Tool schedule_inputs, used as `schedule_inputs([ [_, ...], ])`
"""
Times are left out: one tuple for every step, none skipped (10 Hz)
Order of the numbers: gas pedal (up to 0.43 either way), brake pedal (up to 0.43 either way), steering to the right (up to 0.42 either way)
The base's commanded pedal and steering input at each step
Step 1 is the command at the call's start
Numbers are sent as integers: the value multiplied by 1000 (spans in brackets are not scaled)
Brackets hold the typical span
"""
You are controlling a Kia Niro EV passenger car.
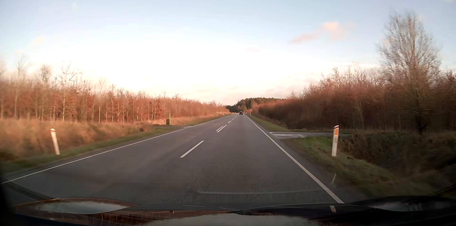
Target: Follow the waypoints while adhering to traffic rules and regulations
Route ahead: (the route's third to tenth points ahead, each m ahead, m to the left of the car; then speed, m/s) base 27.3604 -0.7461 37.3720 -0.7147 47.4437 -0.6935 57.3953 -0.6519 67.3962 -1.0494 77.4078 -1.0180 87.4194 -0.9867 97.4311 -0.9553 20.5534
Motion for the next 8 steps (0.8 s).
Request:
schedule_inputs([
  [220, 0, 1],
  [220, 0, 1],
  [220, 0, 1],
  [220, 0, 1],
  [220, 0, 1],
  [220, 0, 1],
  [220, 0, 1],
  [220, 0, 1],
])
